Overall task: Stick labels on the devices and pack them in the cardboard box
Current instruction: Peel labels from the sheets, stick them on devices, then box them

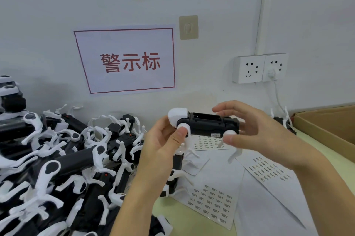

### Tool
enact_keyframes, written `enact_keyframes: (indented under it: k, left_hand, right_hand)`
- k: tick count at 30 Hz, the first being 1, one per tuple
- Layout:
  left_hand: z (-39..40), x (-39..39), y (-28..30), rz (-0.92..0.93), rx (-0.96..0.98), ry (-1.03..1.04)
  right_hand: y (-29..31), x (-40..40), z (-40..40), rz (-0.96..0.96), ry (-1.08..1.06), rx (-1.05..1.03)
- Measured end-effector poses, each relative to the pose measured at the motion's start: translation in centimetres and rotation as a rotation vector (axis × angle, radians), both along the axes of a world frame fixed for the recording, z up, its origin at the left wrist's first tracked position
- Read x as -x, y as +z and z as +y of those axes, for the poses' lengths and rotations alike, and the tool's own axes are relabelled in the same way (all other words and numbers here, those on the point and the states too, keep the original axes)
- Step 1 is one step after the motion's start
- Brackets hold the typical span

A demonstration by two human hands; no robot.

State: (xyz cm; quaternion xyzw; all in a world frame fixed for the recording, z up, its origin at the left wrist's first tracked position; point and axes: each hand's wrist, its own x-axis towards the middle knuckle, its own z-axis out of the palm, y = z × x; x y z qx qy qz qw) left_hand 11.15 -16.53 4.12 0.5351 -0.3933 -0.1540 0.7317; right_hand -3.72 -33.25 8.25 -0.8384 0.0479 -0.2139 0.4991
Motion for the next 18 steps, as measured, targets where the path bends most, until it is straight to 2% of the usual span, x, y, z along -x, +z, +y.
enact_keyframes:
  k: [3,5,10,14,16,18]
  left_hand:
    - [-0.4,1.1,0.2,-0.077,0.028,-0.003]
    - [-0.8,2.1,0.4,-0.13,-0.005,-0.006]
    - [-2.7,5.4,0.1,-0.266,-0.159,-0.048]
    - [-4.3,8.5,-1.8,-0.3,-0.279,0.087]
    - [-5.5,10.2,-3.0,-0.421,-0.297,0.089]
    - [-7.5,12.3,-4.2,-0.624,-0.387,0.004]
  right_hand:
    - [0.6,0.4,0.6,0.071,-0.088,0.266]
    - [0.8,1.0,0.9,0.092,-0.151,0.329]
    - [0.4,4.8,-1.4,0.173,-0.186,0.225]
    - [-0.6,9.2,-4.1,0.115,-0.322,0.133]
    - [-0.9,12.0,-6.1,0.082,-0.423,0.034]
    - [-1.2,15.3,-8.6,0.059,-0.511,-0.099]
